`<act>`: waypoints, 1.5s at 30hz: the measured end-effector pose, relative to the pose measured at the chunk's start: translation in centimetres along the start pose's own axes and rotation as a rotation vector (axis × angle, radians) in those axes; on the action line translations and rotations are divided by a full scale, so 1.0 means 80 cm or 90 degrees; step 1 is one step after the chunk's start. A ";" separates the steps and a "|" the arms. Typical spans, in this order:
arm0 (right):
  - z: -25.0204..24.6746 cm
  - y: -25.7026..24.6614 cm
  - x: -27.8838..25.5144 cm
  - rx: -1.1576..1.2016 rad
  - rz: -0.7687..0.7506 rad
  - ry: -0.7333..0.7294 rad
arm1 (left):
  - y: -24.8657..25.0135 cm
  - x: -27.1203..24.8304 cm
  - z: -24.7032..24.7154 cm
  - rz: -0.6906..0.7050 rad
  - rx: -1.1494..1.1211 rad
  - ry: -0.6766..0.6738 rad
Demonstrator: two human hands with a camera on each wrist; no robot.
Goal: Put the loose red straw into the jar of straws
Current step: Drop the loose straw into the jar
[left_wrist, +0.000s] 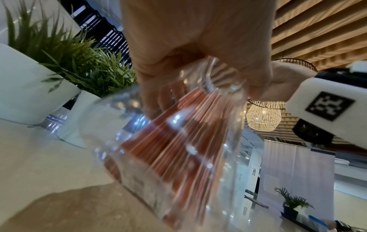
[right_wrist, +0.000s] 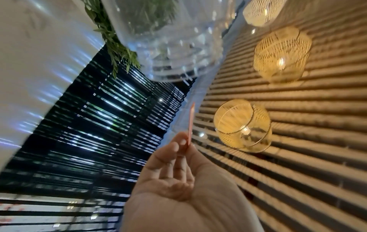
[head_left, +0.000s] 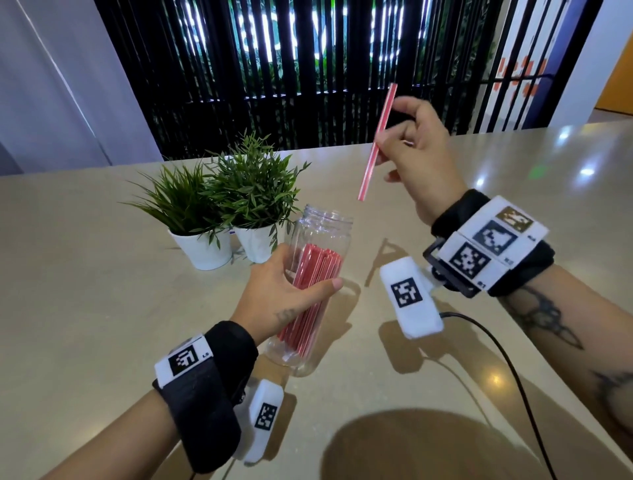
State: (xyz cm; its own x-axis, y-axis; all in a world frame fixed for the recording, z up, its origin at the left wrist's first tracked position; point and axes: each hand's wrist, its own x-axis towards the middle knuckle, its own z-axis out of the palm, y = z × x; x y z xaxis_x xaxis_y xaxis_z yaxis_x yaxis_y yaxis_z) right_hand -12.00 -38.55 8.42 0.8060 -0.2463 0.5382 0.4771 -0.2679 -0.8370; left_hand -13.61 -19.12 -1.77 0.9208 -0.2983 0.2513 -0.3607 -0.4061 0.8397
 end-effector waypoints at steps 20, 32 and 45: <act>0.041 0.001 -0.070 -0.058 -0.007 -0.079 | 0.014 -0.010 0.001 0.042 -0.024 0.048; 0.034 -0.001 -0.075 -0.066 0.043 -0.081 | 0.013 -0.008 0.000 0.053 -0.035 0.062; 0.018 0.008 -0.118 -0.060 0.044 -0.133 | 0.010 -0.009 -0.004 0.073 -0.016 0.083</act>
State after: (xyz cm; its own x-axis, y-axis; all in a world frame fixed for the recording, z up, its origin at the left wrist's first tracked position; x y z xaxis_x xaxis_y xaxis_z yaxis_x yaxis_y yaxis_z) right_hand -18.77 -35.04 2.65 0.8951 -0.0715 0.4401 0.3918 -0.3447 -0.8530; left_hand -14.48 -18.97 -1.10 0.8857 -0.2260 0.4057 -0.4626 -0.3530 0.8133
